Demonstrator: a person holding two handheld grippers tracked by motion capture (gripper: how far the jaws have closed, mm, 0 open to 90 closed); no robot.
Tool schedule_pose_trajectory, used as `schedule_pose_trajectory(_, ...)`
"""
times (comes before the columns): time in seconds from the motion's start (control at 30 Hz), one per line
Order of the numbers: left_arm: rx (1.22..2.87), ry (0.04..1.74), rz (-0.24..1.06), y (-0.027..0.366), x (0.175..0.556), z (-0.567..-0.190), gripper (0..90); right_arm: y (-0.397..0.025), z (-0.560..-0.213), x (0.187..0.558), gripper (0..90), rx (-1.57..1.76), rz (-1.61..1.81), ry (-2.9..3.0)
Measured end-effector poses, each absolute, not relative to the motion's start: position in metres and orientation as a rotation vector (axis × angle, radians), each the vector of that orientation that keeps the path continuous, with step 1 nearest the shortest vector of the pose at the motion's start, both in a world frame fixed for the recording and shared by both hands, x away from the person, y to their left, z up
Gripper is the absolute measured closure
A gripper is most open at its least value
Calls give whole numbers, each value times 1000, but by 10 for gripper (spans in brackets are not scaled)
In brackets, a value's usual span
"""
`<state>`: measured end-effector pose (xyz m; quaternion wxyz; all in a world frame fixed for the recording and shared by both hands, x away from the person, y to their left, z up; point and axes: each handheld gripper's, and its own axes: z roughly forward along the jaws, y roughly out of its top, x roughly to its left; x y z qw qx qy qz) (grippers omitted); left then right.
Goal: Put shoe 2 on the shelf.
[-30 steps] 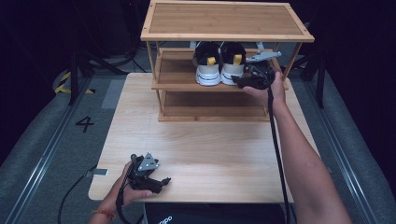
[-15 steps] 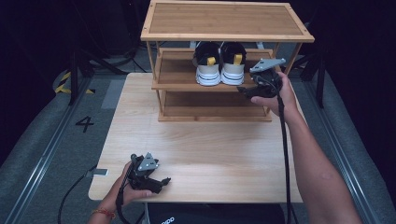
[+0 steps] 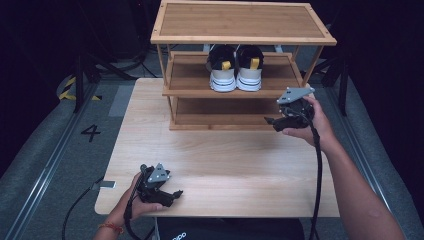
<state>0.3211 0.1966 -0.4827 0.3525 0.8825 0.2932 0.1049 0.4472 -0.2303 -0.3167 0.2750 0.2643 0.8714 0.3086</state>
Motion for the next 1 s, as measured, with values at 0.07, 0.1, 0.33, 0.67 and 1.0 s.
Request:
schedule_pose_trajectory(0.07, 2283, 760, 272, 197, 321, -483, 148, -234, -322, 441, 282, 700, 815, 2353)
schedule_pose_trajectory(0.1, 2283, 760, 272, 197, 321, -483, 148, -234, -322, 441, 282, 700, 815, 2353)
schedule_pose_trajectory(0.33, 2283, 760, 272, 197, 321, -483, 148, -248, -342, 421, 282, 691, 775, 2390)
schedule_pose_trajectory(0.67, 2282, 762, 273, 196, 321, -483, 148, -276, -368, 398, 282, 719, 709, 2409)
schedule_pose_trajectory(1.0, 2283, 766, 276, 196, 321, -483, 148, -304, -397, 378, 281, 744, 729, 2408)
